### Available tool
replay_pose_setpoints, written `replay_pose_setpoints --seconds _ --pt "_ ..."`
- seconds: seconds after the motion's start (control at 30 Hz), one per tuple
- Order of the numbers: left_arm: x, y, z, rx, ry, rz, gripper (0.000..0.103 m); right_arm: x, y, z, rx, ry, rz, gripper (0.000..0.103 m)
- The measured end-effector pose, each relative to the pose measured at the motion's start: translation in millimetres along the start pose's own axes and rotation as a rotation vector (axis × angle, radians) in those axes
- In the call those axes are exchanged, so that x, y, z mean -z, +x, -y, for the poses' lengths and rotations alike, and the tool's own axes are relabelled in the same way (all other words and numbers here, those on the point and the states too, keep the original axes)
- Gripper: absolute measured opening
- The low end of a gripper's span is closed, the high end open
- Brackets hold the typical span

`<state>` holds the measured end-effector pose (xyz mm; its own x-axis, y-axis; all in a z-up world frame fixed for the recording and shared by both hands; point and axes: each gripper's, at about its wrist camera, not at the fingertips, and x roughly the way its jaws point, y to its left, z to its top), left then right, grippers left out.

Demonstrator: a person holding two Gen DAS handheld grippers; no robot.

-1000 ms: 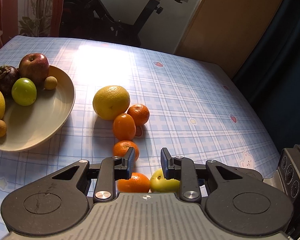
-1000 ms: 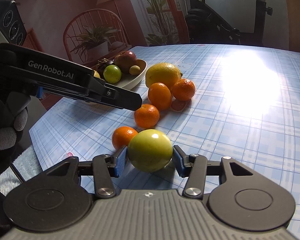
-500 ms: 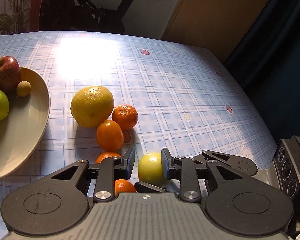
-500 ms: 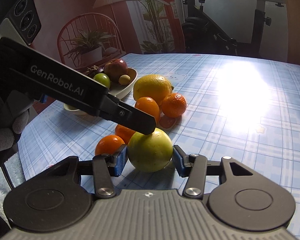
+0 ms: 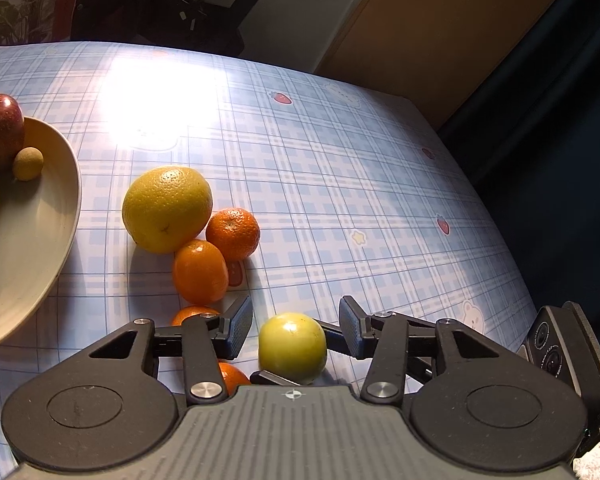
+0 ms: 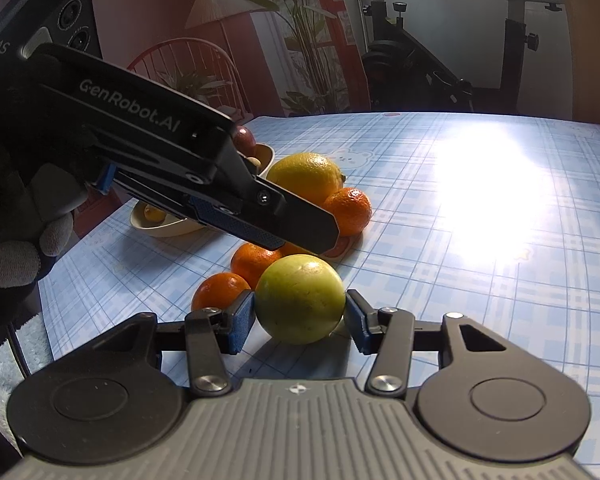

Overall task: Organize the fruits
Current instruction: 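Lift the pale apple and carry it toward the cream plate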

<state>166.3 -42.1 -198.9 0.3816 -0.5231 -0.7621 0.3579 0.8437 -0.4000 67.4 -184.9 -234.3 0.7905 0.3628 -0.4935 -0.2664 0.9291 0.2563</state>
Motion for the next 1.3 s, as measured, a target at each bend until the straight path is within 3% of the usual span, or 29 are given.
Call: replay_pose_setpoints --seconds 0.37,1.1,1.3 --pt "7 9 -2 -0.024 0.025 -0.033 0.049 0 -4 5 -0.008 0.011 0.003 0.051" --pt "11 -3 -6 -0.055 -0.025 0.027 0.044 2 -8 8 -0.033 0.002 0.013 0.05" --pt "16 -7 -7 -0.032 -0.032 0.014 0.042 2 -7 13 -0.039 0.03 0.017 0.05"
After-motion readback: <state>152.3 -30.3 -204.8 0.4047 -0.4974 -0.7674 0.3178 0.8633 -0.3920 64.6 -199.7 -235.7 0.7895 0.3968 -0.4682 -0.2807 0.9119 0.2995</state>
